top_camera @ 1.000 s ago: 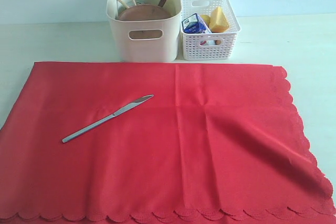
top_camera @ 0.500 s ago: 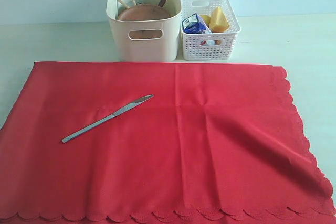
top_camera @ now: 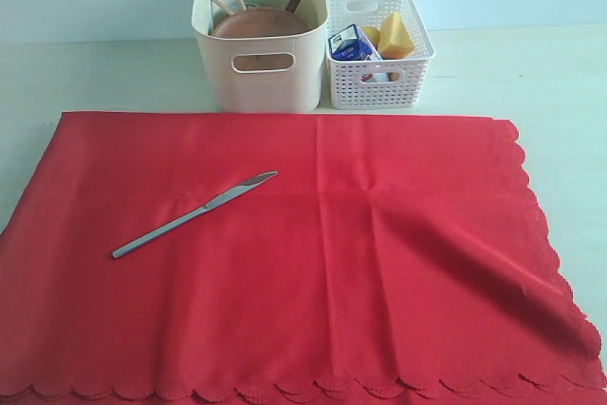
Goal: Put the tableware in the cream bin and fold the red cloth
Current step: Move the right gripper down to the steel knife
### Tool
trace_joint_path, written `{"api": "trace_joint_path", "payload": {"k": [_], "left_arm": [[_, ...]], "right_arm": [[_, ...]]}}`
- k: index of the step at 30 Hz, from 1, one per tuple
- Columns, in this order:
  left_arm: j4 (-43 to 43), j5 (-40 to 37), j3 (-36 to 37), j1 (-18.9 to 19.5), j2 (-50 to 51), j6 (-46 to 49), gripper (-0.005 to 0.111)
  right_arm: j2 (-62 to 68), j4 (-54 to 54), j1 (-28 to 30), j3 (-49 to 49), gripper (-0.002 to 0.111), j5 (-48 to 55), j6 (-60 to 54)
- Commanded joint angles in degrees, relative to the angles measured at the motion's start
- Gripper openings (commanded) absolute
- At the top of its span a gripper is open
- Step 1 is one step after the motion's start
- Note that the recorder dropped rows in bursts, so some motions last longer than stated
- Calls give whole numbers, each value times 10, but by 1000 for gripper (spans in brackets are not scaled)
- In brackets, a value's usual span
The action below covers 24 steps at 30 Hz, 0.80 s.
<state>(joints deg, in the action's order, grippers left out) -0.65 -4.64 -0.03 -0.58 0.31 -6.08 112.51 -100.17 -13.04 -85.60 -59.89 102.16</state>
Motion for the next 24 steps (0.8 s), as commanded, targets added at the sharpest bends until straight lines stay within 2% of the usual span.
{"api": "trace_joint_path", "payload": {"k": [1,8,11,18,21,24], "left_arm": [[2,1,0,-1,-3,-1,3],[2,1,0,-1,-3,-1,3],[2,1,0,-1,-3,-1,3],[2,1,0,-1,-3,-1,3],[2,1,0,-1,-3,-1,3],[2,1,0,-1,-3,-1,3]], "right_arm": [[-10,2,-39,14,0,-2,-32],[-6,2,-111,14,0,1,-71],[-6,2,-149,14,0,34,-102],[-6,2,-232,20,0,272,-151],[-6,2,-250,42,0,390,-174],[-6,2,-253,72,0,451,-185]]}}
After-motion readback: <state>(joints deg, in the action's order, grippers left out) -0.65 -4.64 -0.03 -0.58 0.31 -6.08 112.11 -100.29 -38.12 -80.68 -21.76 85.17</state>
